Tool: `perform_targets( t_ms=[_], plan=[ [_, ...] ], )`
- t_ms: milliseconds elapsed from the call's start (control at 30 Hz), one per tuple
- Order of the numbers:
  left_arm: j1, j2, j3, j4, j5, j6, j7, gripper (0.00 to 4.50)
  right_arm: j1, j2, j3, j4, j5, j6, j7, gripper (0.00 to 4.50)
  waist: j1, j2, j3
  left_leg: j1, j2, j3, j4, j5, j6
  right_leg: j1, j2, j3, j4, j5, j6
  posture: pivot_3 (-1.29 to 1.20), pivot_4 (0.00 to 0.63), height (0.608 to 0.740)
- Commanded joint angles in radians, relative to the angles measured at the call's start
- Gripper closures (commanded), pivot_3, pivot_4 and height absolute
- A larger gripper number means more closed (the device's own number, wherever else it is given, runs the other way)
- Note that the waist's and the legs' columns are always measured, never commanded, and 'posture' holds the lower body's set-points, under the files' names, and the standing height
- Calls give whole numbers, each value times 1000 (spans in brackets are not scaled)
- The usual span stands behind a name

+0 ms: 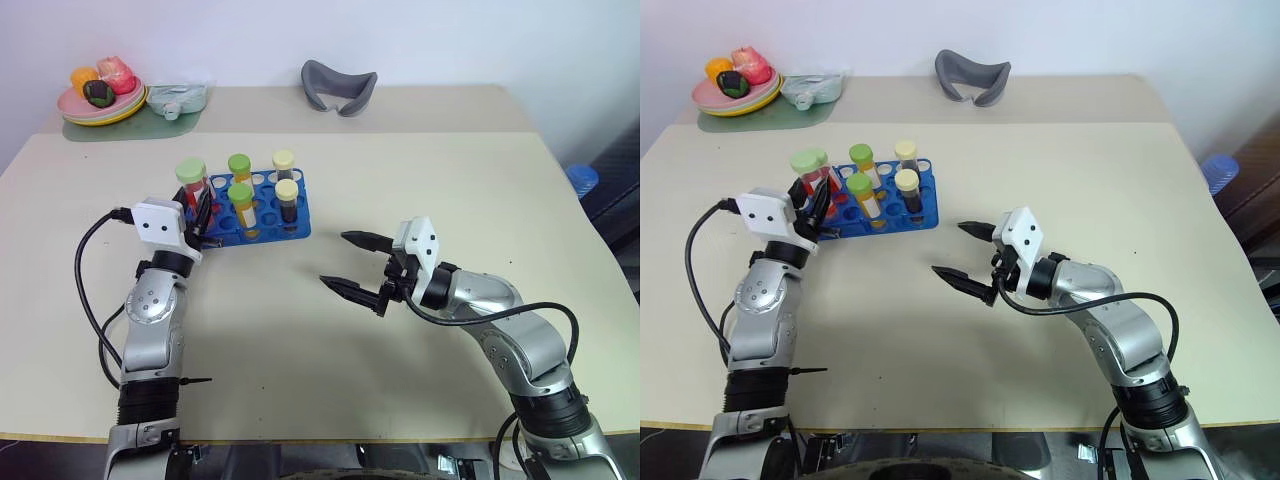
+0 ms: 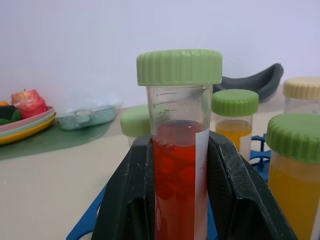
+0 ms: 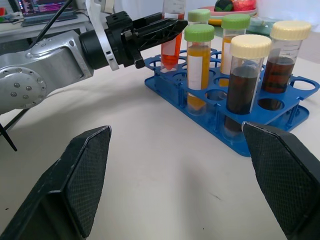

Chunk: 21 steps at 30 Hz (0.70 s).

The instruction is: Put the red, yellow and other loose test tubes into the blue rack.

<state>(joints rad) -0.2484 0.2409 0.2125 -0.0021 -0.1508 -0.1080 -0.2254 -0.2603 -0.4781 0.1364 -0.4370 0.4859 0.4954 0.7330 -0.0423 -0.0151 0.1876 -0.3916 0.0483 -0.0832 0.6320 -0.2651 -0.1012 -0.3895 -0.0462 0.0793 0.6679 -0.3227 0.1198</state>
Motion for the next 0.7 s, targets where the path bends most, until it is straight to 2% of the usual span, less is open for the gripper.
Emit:
perform_targets(
  t_ms=[33, 100, 200, 333, 467, 700],
  plan=[
    [-1, -2, 3, -14, -4, -26, 8, 3655, -1, 4, -9, -47, 9, -9, -2, 196, 0, 0, 0, 0, 0, 0, 0, 0, 0, 0, 0, 0, 0, 0, 0, 0, 150, 740],
    [10, -7, 4, -19, -12, -22, 8, 3655, -1, 5, -8, -47, 9, -11, -1, 196, 0, 0, 0, 0, 0, 0, 0, 0, 0, 0, 0, 0, 0, 0, 0, 0, 150, 740],
    [28, -12, 10, -30, -27, -6, 14, 2325, -2, 7, -7, -45, 9, -13, 1, 196, -1, 0, 0, 0, 0, 0, 0, 0, 0, 0, 0, 0, 0, 0, 0, 0, 150, 740],
    [56, -1, 32, -93, -73, 44, 8, 211, -2, 0, -14, -44, 15, -12, 11, 196, -1, 0, 0, 0, 0, 0, 0, 0, 0, 0, 0, 0, 0, 0, 0, 0, 150, 740],
    [120, 38, 59, -205, -132, 123, -15, 211, -6, -23, -35, -34, 22, -14, 35, 196, -1, 0, 0, 0, 0, 0, 0, 0, 0, 0, 0, 0, 0, 0, 0, 0, 150, 740],
    [392, 274, 289, -415, -327, 355, -170, 211, 12, -152, -169, 48, 27, -19, 98, 196, -1, 0, 0, 0, 0, 0, -1, 0, 0, 0, 0, 0, 0, 0, 0, 0, 150, 740]
  ],
)
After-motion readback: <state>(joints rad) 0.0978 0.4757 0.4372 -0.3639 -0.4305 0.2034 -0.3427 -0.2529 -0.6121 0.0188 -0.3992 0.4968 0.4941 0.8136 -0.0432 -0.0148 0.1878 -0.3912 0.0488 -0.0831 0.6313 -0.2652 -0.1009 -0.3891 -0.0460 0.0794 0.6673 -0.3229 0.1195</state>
